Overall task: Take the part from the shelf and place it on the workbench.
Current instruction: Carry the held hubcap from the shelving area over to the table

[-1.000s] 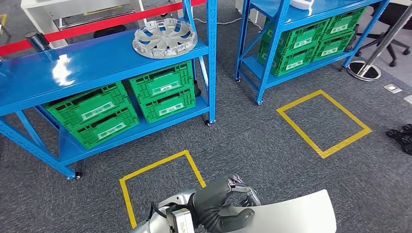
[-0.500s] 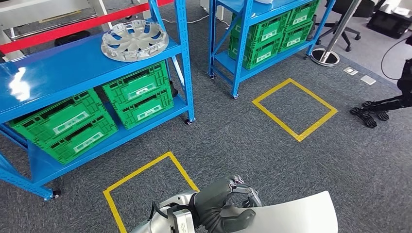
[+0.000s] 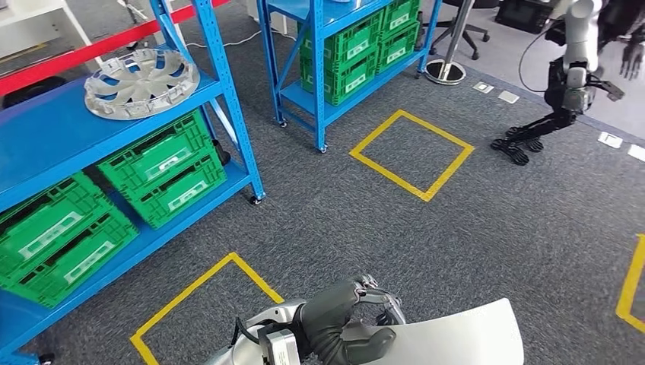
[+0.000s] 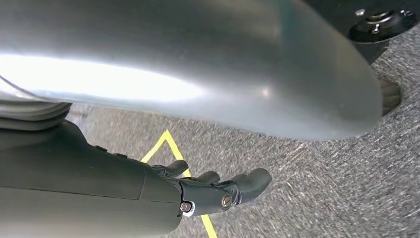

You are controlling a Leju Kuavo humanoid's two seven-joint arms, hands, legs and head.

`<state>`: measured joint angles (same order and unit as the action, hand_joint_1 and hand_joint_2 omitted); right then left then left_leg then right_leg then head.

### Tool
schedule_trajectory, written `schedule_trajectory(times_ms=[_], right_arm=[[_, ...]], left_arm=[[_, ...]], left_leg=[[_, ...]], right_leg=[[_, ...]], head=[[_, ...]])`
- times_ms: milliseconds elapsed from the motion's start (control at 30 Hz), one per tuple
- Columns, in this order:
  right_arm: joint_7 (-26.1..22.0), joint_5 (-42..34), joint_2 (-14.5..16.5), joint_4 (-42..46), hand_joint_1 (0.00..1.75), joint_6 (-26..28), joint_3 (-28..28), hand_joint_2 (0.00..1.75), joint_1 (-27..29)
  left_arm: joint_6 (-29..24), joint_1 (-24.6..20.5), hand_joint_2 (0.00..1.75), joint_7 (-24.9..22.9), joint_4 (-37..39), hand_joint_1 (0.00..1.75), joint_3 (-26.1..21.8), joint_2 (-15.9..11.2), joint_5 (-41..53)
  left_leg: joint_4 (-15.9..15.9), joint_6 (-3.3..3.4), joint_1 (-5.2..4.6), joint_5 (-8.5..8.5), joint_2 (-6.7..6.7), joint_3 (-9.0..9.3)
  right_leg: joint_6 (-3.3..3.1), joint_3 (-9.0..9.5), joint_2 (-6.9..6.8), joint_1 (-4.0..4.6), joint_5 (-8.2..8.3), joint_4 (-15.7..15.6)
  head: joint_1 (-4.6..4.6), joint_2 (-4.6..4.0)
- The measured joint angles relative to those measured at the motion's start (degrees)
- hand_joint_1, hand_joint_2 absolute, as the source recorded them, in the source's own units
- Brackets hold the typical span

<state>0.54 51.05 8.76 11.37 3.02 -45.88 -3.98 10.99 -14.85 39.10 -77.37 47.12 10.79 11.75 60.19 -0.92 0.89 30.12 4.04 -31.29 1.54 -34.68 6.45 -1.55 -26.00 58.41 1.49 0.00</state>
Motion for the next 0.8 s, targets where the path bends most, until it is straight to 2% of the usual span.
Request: schedule_trajectory(times_ms=[33, 67, 100, 133, 167, 200, 233, 267, 300, 333, 367, 400, 467, 500, 533, 567, 600, 633, 667, 700, 767, 800], right_arm=[[0.01, 0.02, -0.05, 0.01, 0.00, 0.00, 0.00, 0.00, -0.03], [0.02, 0.05, -0.11, 0.01, 0.00, 0.00, 0.00, 0.00, -0.02], [0.03, 0.11, -0.17, 0.01, 0.00, 0.00, 0.00, 0.00, 0.06], [0.02, 0.18, -0.22, 0.00, 0.00, 0.00, 0.00, 0.00, 0.15], [0.01, 0.25, -0.26, -0.01, 0.00, 0.00, 0.00, 0.00, 0.19], [-0.01, 0.30, -0.29, -0.01, 0.00, 0.00, 0.00, 0.00, 0.16], [-0.03, 0.31, -0.31, -0.01, 0.00, 0.00, 0.00, 0.00, 0.08], [-0.03, 0.30, -0.32, -0.01, 0.00, 0.00, 0.00, 0.00, 0.00], [-0.01, 0.26, -0.33, -0.01, 0.00, 0.00, 0.00, 0.00, -0.01], [0.04, 0.20, -0.35, -0.01, 0.00, 0.00, 0.00, 0.00, 0.05], [0.12, 0.16, -0.36, -0.01, 0.00, 0.00, 0.00, 0.00, 0.15], [0.21, 0.12, -0.37, -0.01, 0.00, 0.00, 0.00, 0.00, 0.24], [0.32, 0.14, -0.46, -0.01, 0.00, -0.01, 0.00, 0.00, 0.23], [0.32, 0.16, -0.50, -0.01, 0.00, -0.01, 0.00, 0.00, 0.15], [0.32, 0.19, -0.54, -0.01, 0.00, -0.01, 0.00, 0.00, 0.09], [0.32, 0.21, -0.55, -0.01, 0.00, -0.02, 0.00, 0.00, 0.11], [0.32, 0.22, -0.57, -0.01, 0.00, -0.01, 0.00, 0.00, 0.18], [0.30, 0.22, -0.58, -0.01, 0.00, -0.01, 0.00, 0.00, 0.30], [0.25, 0.22, -0.61, -0.01, 0.00, 0.00, 0.00, 0.00, 0.37], [0.14, 0.22, -0.62, -0.01, 0.00, 0.02, 0.00, 0.00, 0.35], [-0.06, 0.26, -0.63, -0.01, 0.00, -0.01, 0.00, 0.00, 0.18], [-0.10, 0.29, -0.63, -0.01, 0.00, -0.03, 0.00, 0.00, 0.12]], left_arm=[[-0.01, -0.02, 1.75, 0.03, 0.04, 1.75, 0.00, -0.01, -0.01], [-0.01, -0.03, 1.75, 0.05, 0.07, 1.75, 0.00, 0.01, -0.01], [-0.02, -0.05, 1.75, 0.07, 0.08, 1.75, 0.00, 0.07, -0.02], [-0.02, -0.07, 1.75, 0.08, 0.09, 1.75, 0.00, 0.18, -0.02], [-0.02, -0.11, 1.75, 0.13, 0.08, 1.75, 0.00, 0.30, -0.03], [-0.02, -0.11, 1.75, 0.20, 0.08, 1.75, 0.00, 0.40, -0.05], [-0.02, -0.08, 1.75, 0.27, 0.10, 1.75, 0.00, 0.45, -0.07], [-0.02, -0.02, 1.75, 0.35, 0.14, 1.75, 0.00, 0.44, -0.08], [-0.02, 0.06, 1.75, 0.39, 0.19, 1.75, 0.00, 0.42, -0.09], [-0.02, 0.12, 1.75, 0.43, 0.22, 1.75, 0.00, 0.40, -0.09], [-0.02, 0.16, 1.75, 0.48, 0.23, 1.75, 0.00, 0.40, -0.12], [-0.02, 0.17, 1.75, 0.54, 0.23, 1.75, 0.00, 0.42, -0.15], [-0.02, 0.16, 1.75, 0.67, 0.21, 1.75, 0.00, 0.49, -0.26], [-0.02, 0.16, 1.75, 0.72, 0.19, 1.75, 0.00, 0.52, -0.31], [-0.02, 0.16, 1.75, 0.76, 0.18, 1.75, 0.01, 0.54, -0.36], [-0.01, 0.15, 1.75, 0.79, 0.17, 1.75, 0.01, 0.57, -0.38], [-0.01, 0.14, 1.75, 0.82, 0.16, 1.75, 0.02, 0.62, -0.41], [-0.01, 0.12, 1.75, 0.85, 0.14, 1.75, 0.02, 0.69, -0.43], [0.00, 0.09, 1.75, 0.90, 0.11, 1.75, 0.03, 0.75, -0.48], [0.00, 0.08, 1.75, 0.96, 0.09, 1.75, 0.03, 0.76, -0.54], [-0.01, 0.24, 1.75, 1.04, 0.12, 1.75, 0.04, 0.52, -0.69], [-0.01, 0.40, 1.75, 1.05, 0.15, 1.75, 0.05, 0.34, -0.75]], left_leg=[[-1.11, 0.19, -0.01, -0.11, 0.83, 0.39], [-1.22, 0.52, -0.17, -0.11, 0.71, 0.38], [-1.27, 1.01, -0.20, -0.33, 0.01, 0.35], [-1.39, 1.51, -0.25, -0.52, -0.75, 0.39], [-1.55, 2.02, -0.24, -0.72, -1.57, 0.41], [-1.71, 2.43, -0.22, -0.87, -2.46, 0.37], [-1.73, 2.70, -0.36, -0.90, -3.39, 0.30], [-1.71, 2.87, -0.53, -0.89, -4.36, 0.18], [-1.67, 2.95, -0.71, -0.87, -5.35, 0.08], [-1.62, 3.03, -0.87, -0.84, -6.34, -0.01], [-1.57, 3.07, -1.00, -0.80, -7.24, -0.05], [-1.50, 3.08, -1.10, -0.74, -8.06, -0.06], [-1.33, 2.89, -1.40, -0.51, -9.49, 0.00], [-1.26, 2.68, -1.55, -0.40, -10.04, 0.03], [-1.23, 2.42, -1.65, -0.31, -10.54, 0.09], [-1.30, 2.15, -1.73, -0.27, -11.04, 0.19], [-1.38, 1.88, -1.71, -0.25, -11.52, 0.36], [-1.30, 1.56, -1.65, -0.09, -11.40, 0.48], [-0.65, 1.21, -1.57, 0.51, -10.33, 0.31], [1.10, 0.86, -1.45, 1.72, -8.66, -0.37], [7.76, 0.37, -1.11, 5.43, -5.23, -3.37], [11.50, 0.24, -0.99, 7.04, -4.58, -5.11]], right_leg=[[0.46, -0.26, 0.59, -0.07, 0.18, -0.05], [0.97, -0.49, 1.20, -0.15, 0.43, -0.19], [1.41, -0.67, 1.62, -0.31, 0.68, -0.36], [1.70, -0.94, 1.00, -0.36, 0.62, -0.15], [1.86, -1.54, -0.36, -0.27, -0.01, 0.89], [1.90, -2.64, -2.17, -0.11, -1.31, 3.11], [1.88, -4.26, -4.09, 0.09, -3.18, 6.53], [1.89, -6.14, -5.12, 0.19, -5.15, 10.54], [1.90, -7.71, -5.56, 0.23, -6.58, 14.04], [1.85, -8.41, -5.78, 0.24, -7.08, 15.94], [1.74, -7.92, -5.98, 0.28, -6.54, 15.61], [1.55, -6.22, -6.35, 0.36, -5.18, 13.00], [0.91, -1.40, -8.68, 0.77, -2.35, 5.03], [0.58, 0.21, -9.69, 1.03, -1.56, 2.14], [0.27, 0.98, -10.37, 1.26, -1.28, 0.58], [0.04, 0.91, -10.26, 1.42, -1.27, 0.30], [-0.19, 0.83, -9.58, 1.39, -1.09, 0.10], [-0.42, 0.84, -8.99, 1.23, -0.91, -0.11], [-0.71, 0.88, -8.37, 1.01, -0.69, -0.33], [-0.97, 0.91, -7.73, 0.75, -0.48, -0.54], [-1.29, 0.73, -6.32, 0.56, -0.24, -0.64], [-1.32, 0.57, -5.51, 0.54, -0.16, -0.63]], head=[[0.01, 0.00], [-0.01, 0.00], [-0.01, 0.00], [-0.05, 0.00], [-0.20, 0.00], [-0.39, 0.00], [-0.60, 0.00], [-0.75, 0.00], [-0.83, 0.00], [-0.85, 0.00], [-0.86, 0.00], [-0.88, 0.00], [-0.90, 0.00], [-0.89, 0.00], [-0.87, 0.00], [-0.85, 0.00], [-0.83, 0.00], [-0.84, 0.00], [-0.77, 0.00], [-0.68, 0.00], [-0.44, 0.00], [-0.38, 0.00]])
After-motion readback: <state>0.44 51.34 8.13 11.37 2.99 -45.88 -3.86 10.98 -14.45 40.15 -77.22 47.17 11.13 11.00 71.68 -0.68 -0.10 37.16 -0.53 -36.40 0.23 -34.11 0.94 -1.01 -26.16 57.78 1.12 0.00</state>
